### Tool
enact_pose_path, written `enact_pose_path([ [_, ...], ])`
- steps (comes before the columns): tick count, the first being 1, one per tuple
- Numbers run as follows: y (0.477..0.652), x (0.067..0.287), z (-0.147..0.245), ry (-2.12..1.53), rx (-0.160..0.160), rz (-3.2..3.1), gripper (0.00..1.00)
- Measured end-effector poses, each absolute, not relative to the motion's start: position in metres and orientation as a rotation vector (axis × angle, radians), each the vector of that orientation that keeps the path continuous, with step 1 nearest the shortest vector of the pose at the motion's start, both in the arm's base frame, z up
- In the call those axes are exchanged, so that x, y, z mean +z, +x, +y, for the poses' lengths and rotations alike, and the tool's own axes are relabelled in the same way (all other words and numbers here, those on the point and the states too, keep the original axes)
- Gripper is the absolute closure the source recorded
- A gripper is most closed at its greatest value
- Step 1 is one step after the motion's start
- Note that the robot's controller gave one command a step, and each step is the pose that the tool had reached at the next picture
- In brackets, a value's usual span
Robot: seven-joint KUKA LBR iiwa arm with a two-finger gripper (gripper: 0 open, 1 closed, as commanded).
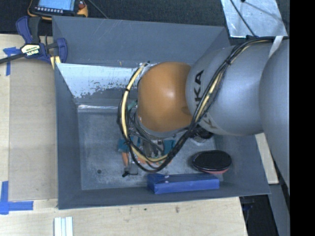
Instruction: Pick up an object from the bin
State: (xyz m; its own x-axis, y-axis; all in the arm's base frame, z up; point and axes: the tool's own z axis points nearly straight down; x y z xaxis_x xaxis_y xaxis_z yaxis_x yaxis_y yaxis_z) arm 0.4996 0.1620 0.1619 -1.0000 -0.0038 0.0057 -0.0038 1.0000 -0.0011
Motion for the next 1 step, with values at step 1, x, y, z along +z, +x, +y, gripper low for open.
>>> enact_pose_path([
  [1, 0.5012, 0.1664, 0.1613, 0.001, -0.001, -3.143, 0.00],
])
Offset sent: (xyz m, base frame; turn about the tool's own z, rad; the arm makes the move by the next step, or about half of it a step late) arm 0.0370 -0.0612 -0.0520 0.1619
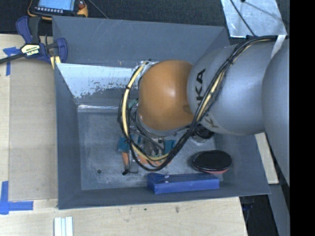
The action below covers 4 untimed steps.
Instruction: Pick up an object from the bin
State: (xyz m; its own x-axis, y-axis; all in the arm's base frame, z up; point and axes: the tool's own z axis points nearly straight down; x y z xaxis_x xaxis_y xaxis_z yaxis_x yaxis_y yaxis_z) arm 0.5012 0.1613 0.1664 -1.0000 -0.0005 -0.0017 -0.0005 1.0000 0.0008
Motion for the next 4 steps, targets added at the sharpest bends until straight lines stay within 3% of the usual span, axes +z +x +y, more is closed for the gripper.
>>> enact_pose_path([
  [1, 0.516, 0.147, 0.142, 0.088, 0.007, 3.134, 0.00],
  [2, 0.512, 0.076, 0.111, 0.310, 0.009, 3.102, 1.00],
  [3, 0.512, 0.076, 0.111, 0.310, 0.009, 3.102, 1.00],
  [4, 0.500, 0.113, 0.114, 0.309, -0.006, 3.132, 1.00],
])
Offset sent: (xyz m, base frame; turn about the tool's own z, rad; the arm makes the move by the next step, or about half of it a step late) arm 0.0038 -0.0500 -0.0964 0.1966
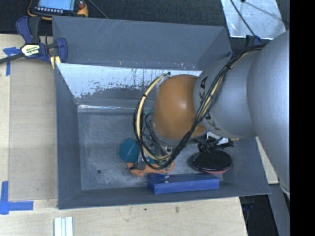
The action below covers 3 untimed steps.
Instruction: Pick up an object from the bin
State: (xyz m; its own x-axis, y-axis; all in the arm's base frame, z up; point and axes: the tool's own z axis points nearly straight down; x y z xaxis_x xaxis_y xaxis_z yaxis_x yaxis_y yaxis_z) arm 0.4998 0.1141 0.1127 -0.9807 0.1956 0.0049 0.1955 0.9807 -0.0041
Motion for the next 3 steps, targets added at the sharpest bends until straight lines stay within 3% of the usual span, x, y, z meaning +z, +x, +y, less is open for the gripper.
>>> enact_pose_path([
  [1, 0.501, 0.126, 0.115, -0.298, 0.003, -3.119, 1.00],
  [2, 0.536, 0.136, 0.099, -0.318, -0.002, -3.130, 1.00],
  [3, 0.517, 0.173, 0.121, -0.283, 0.010, -3.115, 1.00],
])
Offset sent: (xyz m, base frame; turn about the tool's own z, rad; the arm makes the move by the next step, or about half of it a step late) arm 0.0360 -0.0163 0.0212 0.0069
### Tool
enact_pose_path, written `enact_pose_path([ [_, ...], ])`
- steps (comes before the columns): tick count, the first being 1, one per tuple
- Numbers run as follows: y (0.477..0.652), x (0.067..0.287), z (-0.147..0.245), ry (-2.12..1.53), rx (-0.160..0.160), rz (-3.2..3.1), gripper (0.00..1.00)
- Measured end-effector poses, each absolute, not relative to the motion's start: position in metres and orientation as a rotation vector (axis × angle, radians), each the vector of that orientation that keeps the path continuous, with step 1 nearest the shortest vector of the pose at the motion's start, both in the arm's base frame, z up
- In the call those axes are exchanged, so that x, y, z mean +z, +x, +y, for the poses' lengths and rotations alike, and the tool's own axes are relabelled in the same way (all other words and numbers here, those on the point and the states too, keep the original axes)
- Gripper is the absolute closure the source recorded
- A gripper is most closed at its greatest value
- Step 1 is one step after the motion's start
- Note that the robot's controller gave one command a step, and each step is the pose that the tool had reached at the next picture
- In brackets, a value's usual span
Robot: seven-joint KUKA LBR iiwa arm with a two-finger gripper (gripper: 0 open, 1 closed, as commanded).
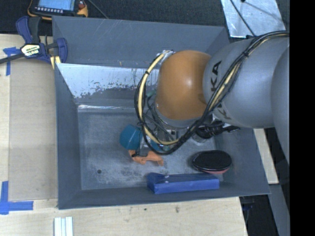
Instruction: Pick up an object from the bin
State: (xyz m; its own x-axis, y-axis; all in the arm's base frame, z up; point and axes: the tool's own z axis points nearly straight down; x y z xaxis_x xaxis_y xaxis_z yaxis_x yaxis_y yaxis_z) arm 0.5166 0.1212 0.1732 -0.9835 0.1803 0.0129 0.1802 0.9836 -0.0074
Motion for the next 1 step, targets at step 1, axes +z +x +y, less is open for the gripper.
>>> enact_pose_path([
  [1, 0.5354, 0.2068, 0.1265, -0.201, -0.005, -3.134, 1.00],
])
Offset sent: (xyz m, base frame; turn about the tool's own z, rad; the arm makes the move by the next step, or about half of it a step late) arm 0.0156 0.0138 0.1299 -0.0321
